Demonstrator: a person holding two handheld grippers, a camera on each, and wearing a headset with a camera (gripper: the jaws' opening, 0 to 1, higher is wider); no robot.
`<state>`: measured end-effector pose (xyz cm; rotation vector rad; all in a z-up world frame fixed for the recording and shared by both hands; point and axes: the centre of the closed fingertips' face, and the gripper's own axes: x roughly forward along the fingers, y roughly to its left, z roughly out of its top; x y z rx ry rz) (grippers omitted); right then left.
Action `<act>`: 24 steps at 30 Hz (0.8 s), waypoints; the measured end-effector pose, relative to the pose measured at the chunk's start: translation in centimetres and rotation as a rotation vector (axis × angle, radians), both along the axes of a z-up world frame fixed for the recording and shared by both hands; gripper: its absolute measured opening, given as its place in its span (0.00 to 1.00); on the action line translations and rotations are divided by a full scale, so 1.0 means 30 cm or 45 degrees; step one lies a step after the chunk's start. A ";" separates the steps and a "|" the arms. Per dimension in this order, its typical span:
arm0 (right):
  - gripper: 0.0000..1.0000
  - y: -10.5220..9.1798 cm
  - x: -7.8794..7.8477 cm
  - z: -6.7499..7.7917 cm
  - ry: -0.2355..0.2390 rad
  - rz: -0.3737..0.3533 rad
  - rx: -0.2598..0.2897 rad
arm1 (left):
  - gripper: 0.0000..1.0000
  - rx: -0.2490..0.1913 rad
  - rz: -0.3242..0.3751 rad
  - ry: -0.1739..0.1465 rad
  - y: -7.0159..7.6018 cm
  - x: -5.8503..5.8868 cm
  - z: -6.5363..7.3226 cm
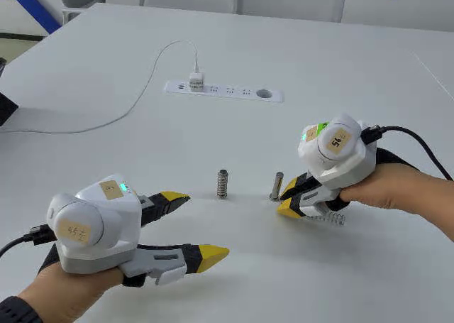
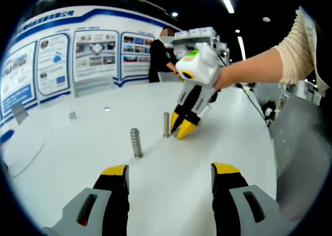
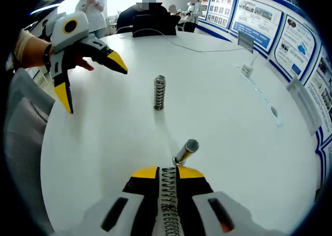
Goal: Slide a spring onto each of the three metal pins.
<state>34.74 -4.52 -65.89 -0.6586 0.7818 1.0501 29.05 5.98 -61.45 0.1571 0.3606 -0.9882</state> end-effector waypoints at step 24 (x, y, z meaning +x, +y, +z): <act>0.12 0.005 0.003 0.021 0.001 -0.024 0.020 | 0.64 0.000 -0.014 -0.001 -0.008 -0.008 -0.001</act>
